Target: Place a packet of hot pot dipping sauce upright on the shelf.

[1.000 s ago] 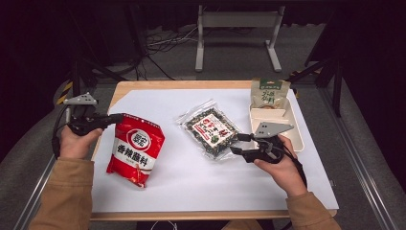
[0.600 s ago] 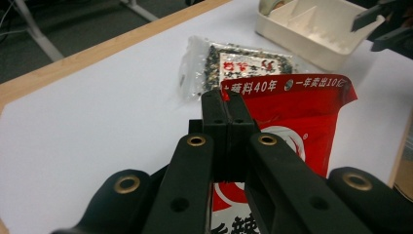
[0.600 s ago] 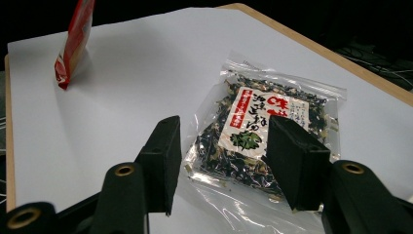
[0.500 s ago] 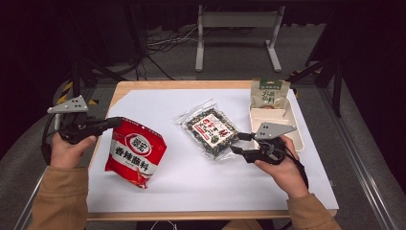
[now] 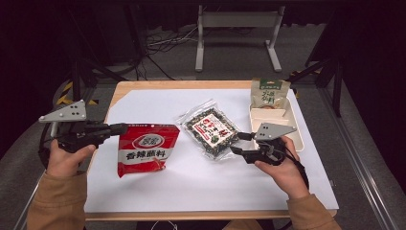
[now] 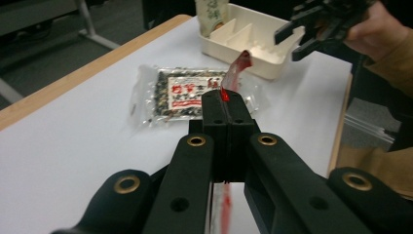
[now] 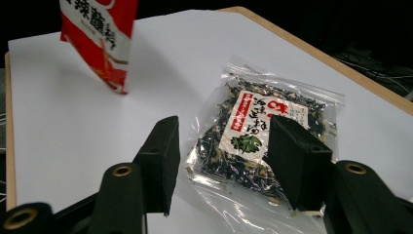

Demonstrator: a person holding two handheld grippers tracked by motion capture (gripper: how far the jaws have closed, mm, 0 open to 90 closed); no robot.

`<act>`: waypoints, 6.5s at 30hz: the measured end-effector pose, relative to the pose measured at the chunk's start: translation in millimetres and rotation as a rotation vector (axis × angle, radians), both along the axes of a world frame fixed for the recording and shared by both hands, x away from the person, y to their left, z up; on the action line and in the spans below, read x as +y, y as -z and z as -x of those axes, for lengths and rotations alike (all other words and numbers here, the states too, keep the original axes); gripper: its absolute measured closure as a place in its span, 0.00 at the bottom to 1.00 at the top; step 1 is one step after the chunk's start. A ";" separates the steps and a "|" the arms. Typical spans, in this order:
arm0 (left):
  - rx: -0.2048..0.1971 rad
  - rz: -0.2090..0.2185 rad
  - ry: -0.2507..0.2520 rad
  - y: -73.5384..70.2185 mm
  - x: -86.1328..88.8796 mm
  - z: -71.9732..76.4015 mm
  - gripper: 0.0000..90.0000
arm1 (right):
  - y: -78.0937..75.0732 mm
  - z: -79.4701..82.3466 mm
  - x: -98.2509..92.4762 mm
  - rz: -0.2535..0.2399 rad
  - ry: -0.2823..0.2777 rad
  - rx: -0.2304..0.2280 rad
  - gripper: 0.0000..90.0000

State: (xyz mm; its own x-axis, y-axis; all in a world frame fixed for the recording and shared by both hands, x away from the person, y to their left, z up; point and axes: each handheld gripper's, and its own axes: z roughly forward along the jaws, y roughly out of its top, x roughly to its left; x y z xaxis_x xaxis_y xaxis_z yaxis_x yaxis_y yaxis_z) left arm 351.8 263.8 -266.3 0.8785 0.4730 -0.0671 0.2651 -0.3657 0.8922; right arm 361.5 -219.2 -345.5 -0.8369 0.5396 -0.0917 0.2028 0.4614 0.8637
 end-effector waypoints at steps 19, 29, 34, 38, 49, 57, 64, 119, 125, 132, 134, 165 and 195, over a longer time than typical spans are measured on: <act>-0.039 0.058 0.141 -6.0 -57.9 1.5 1.00 | 14.7 2.6 43.5 -0.062 -0.137 0.073 0.48; -0.052 0.074 0.201 -8.5 -82.4 4.4 1.00 | 31.6 -0.2 50.2 -0.107 -0.137 0.083 0.46; -0.053 0.094 0.217 -10.1 -90.3 3.5 1.00 | 33.8 -1.3 49.8 -0.107 -0.129 0.081 0.46; -0.059 0.091 0.229 -10.2 -97.8 4.1 1.00 | 35.4 0.3 53.0 -0.106 -0.148 0.070 0.45; -0.072 0.093 0.254 -9.9 -111.5 3.5 1.00 | 41.5 -1.7 61.0 -0.123 -0.173 0.034 0.42; -0.071 0.094 0.248 -8.3 -113.0 2.3 1.00 | 44.3 -3.3 66.2 -0.167 -0.207 0.040 0.52; -0.076 0.099 0.240 -9.1 -109.2 2.6 1.00 | 42.5 -1.6 69.6 -0.139 -0.252 0.063 0.71; -0.076 0.008 -0.020 11.3 -78.8 -20.0 0.70 | -57.5 -27.3 -33.0 -0.029 -0.106 0.038 1.00; -0.066 0.021 -0.046 20.1 -71.8 -26.7 0.68 | -68.0 -34.4 -48.3 -0.037 -0.075 0.029 1.00; -0.094 -0.001 -0.060 34.8 -62.9 -29.9 0.63 | -73.9 -41.8 -65.5 -0.038 -0.050 0.018 1.00; -0.094 -0.006 -0.061 37.1 -61.1 -31.1 0.63 | -74.4 -42.9 -67.6 -0.036 -0.045 0.017 1.00; 0.011 -0.004 -0.253 83.4 -22.8 -58.1 0.37 | -75.6 -85.3 -130.0 -0.053 0.084 0.000 1.00; 0.047 0.012 -0.260 89.0 -19.4 -58.9 0.36 | -32.8 -127.9 -147.8 -0.008 0.171 0.050 1.00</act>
